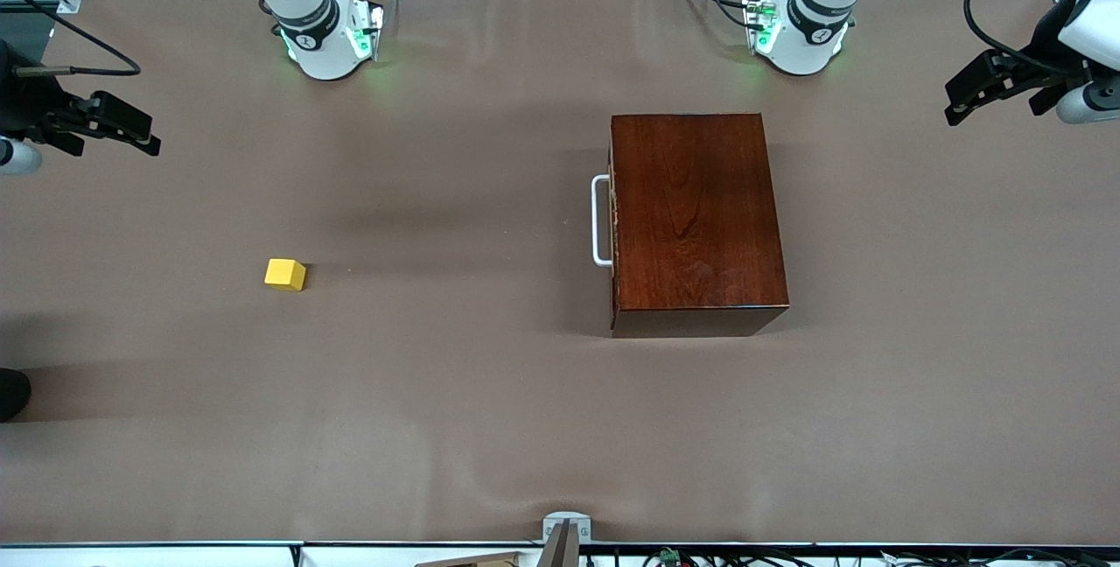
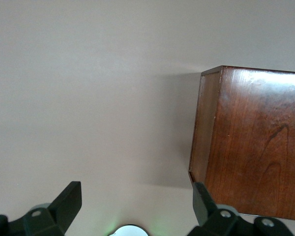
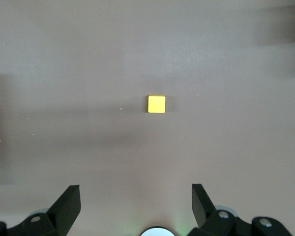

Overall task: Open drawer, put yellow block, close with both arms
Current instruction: 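Raise the left gripper and move it toward the wooden box, then reach the left gripper down to the white drawer handle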

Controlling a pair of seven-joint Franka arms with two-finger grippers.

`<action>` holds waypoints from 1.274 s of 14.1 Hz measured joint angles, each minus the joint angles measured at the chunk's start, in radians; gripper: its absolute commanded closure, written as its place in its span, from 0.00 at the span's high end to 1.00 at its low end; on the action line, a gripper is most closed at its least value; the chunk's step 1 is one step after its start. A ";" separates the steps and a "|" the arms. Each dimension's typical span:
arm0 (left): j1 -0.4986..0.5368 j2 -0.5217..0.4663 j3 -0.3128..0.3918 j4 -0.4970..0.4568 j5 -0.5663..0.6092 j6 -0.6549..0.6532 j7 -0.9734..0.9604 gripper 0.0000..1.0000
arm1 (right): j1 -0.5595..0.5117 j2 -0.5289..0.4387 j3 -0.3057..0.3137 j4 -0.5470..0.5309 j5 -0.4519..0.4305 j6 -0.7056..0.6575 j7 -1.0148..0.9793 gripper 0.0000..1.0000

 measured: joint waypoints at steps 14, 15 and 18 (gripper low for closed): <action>-0.154 0.162 -0.144 0.068 0.029 0.035 -0.199 1.00 | -0.001 0.000 -0.001 -0.002 -0.001 0.000 0.001 1.00; -0.212 0.205 -0.149 0.089 0.058 0.046 -0.260 1.00 | -0.001 0.000 -0.001 -0.002 -0.001 0.000 0.001 1.00; -0.383 0.360 -0.146 0.186 0.147 0.066 -0.396 1.00 | -0.001 0.000 -0.001 -0.002 -0.001 0.000 0.001 1.00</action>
